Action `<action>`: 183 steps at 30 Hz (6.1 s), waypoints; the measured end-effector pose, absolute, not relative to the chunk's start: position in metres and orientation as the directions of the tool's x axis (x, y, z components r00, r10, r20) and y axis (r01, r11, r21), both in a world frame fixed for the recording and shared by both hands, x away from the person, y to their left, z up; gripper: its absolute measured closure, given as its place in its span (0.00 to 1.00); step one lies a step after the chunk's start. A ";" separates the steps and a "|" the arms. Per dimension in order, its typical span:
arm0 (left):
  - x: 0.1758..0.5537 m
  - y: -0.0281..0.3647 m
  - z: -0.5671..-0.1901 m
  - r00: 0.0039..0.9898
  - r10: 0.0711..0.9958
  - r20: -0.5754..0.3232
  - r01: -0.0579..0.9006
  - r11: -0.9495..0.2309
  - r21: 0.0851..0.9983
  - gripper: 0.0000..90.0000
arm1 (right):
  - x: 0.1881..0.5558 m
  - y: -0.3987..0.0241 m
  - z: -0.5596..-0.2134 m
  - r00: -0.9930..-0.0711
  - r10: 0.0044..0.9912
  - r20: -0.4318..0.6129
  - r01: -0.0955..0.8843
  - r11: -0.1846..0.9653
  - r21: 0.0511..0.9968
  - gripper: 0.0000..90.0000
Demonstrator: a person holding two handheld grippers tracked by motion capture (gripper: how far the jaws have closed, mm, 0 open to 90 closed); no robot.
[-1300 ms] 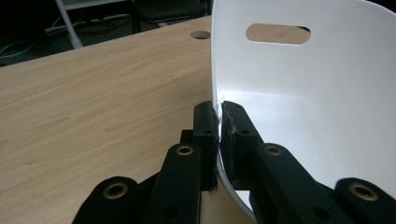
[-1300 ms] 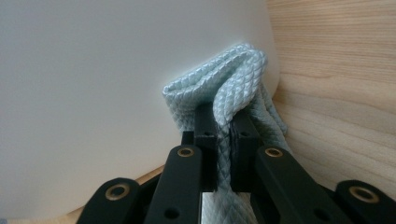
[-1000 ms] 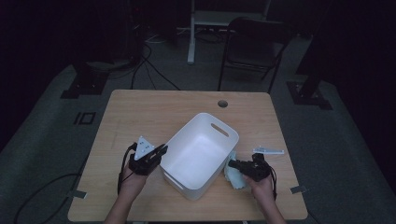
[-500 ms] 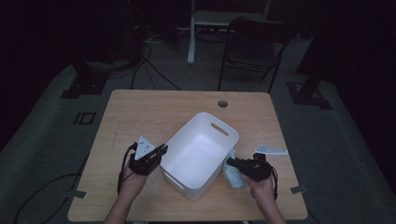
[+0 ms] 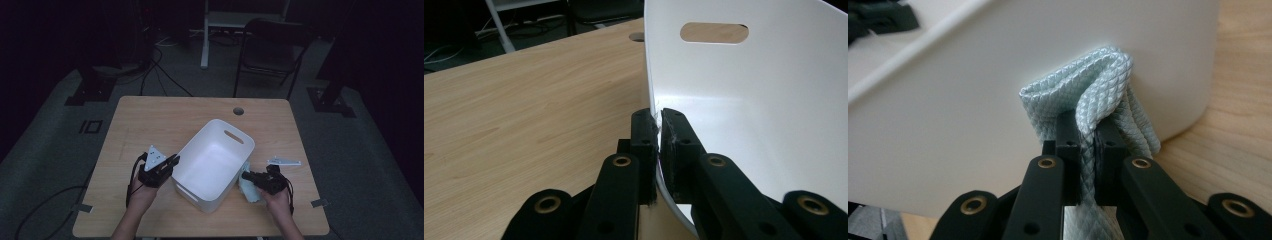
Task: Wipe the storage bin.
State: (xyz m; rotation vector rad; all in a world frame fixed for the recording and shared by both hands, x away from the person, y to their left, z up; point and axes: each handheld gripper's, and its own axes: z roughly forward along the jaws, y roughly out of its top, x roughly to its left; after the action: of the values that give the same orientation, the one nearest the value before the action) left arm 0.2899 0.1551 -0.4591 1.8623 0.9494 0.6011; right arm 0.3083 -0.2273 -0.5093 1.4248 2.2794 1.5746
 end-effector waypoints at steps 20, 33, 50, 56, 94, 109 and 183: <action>0.289 0.153 -0.460 0.568 0.823 0.010 0.358 -0.258 0.897 0.94 | 0.311 -0.224 -0.523 -0.559 0.690 0.459 0.700 0.097 0.708 0.94; 0.288 0.150 -0.460 0.558 0.830 0.018 0.358 -0.260 0.897 0.94 | 0.282 -0.215 -0.478 -0.669 0.608 0.427 0.580 0.069 0.812 0.94; 0.288 0.148 -0.460 0.569 0.822 0.011 0.356 -0.258 0.898 0.93 | 0.293 -0.218 -0.501 -0.619 0.654 0.434 0.635 0.092 0.767 0.94; 0.288 0.147 -0.460 0.569 0.822 0.019 0.355 -0.267 0.896 0.93 | 0.300 -0.218 -0.514 -0.596 0.679 0.428 0.659 0.110 0.744 0.94; 0.287 0.143 -0.460 0.555 0.832 0.019 0.357 -0.258 0.898 0.92 | 0.274 -0.203 -0.502 -0.642 0.641 0.421 0.624 0.117 0.773 0.94; 0.288 0.144 -0.460 0.543 0.839 0.011 0.363 -0.247 0.898 0.91 | 0.293 -0.198 -0.543 -0.578 0.706 0.410 0.699 0.168 0.695 0.94; 0.287 0.139 -0.460 0.525 0.851 0.016 0.377 -0.250 0.892 0.90 | 0.230 -0.174 -0.503 -0.712 0.566 0.415 0.586 0.154 0.795 0.93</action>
State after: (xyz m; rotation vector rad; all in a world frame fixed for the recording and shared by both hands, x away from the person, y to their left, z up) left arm 0.2871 0.1395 -0.4603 1.8416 1.0150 0.6447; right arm 0.2297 -0.1740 -0.5034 1.1989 2.4012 1.6699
